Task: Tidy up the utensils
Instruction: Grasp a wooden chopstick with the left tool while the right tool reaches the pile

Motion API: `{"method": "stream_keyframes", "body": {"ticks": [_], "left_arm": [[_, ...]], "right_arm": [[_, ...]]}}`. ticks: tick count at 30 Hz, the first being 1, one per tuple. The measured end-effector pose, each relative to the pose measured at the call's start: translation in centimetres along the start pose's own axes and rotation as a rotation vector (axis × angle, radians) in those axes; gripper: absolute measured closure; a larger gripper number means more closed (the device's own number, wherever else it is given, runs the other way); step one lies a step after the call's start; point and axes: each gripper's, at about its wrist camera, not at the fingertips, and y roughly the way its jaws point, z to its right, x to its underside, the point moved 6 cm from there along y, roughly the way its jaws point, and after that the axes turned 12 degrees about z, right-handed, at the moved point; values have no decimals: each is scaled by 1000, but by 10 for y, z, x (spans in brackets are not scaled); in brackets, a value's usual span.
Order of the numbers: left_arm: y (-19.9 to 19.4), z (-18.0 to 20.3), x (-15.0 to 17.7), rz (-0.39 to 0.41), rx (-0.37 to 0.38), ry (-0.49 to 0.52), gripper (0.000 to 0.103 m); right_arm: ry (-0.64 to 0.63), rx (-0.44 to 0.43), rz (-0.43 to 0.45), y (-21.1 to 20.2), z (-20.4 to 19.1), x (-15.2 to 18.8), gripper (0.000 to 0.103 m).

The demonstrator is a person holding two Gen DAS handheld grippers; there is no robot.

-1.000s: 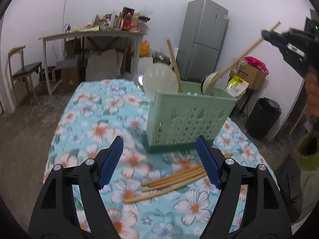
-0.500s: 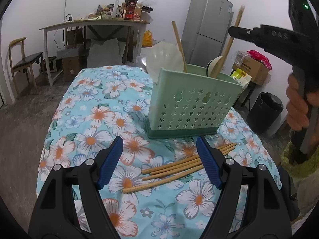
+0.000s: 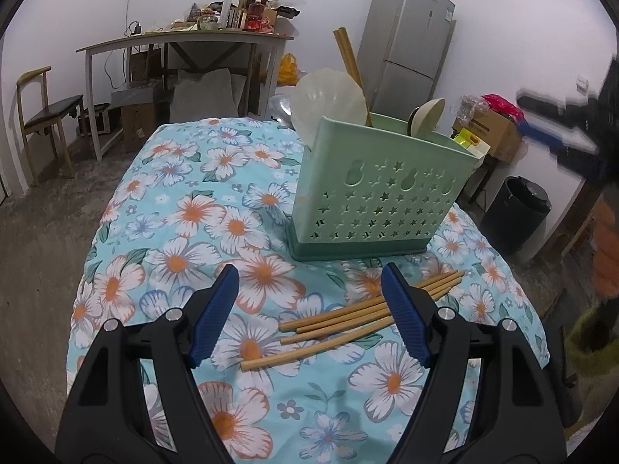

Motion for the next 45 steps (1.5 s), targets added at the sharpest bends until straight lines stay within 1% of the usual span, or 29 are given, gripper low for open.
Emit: {"method": "stream_keyframes", "body": {"ticks": [5, 6, 8, 11, 14, 17, 19, 20, 22, 24, 25, 26, 27, 28, 29, 30, 31, 33, 36, 38, 41, 45], "left_arm": [[2, -6, 8, -32, 5, -16, 31], [3, -7, 10, -40, 7, -19, 31], [3, -7, 13, -50, 6, -20, 31], [4, -6, 15, -57, 12, -17, 31], [6, -3, 17, -62, 20, -7, 31], [8, 1, 18, -72, 32, 14, 31], [9, 7, 19, -73, 53, 44, 32], [9, 12, 20, -75, 70, 69, 34], [11, 29, 24, -88, 114, 159, 37], [14, 44, 29, -104, 147, 246, 44], [16, 57, 35, -116, 172, 327, 46], [18, 65, 39, -121, 184, 381, 49], [21, 75, 44, -126, 198, 447, 55], [22, 83, 48, -129, 206, 501, 58], [24, 89, 52, -131, 211, 548, 63], [27, 98, 58, -128, 217, 624, 69], [29, 103, 61, -126, 220, 666, 72], [36, 115, 70, -132, 227, 780, 83], [46, 125, 81, -136, 215, 915, 91], [52, 128, 85, -140, 209, 974, 92], [59, 131, 91, -157, 212, 1038, 93], [65, 136, 98, -161, 218, 1104, 93]], "right_arm": [[213, -8, -172, 5, 28, 64, 48], [289, -20, -225, 7, 33, 86, 48], [390, -43, -289, 9, 37, 114, 48], [609, -69, -391, 17, 46, 160, 48], [745, -85, -428, 22, 54, 181, 48], [793, -76, -419, 23, 61, 184, 48], [810, -66, -402, 21, 67, 182, 48], [816, -61, -396, 20, 70, 179, 48], [835, -51, -381, 21, 78, 178, 48], [850, -41, -369, 19, 84, 178, 48], [856, -37, -362, 18, 87, 178, 48], [860, -35, -357, 17, 88, 177, 48], [866, -32, -349, 16, 91, 177, 48], [869, -30, -344, 14, 95, 176, 48], [873, -28, -338, 13, 98, 176, 48], [875, -27, -334, 10, 101, 174, 48], [876, -25, -329, 9, 103, 174, 48], [880, -23, -325, 5, 110, 173, 48], [891, -28, -323, 2, 116, 175, 48], [890, -30, -324, 0, 119, 175, 48], [891, -32, -325, 2, 119, 177, 48], [899, -35, -325, 6, 117, 178, 48]]}}
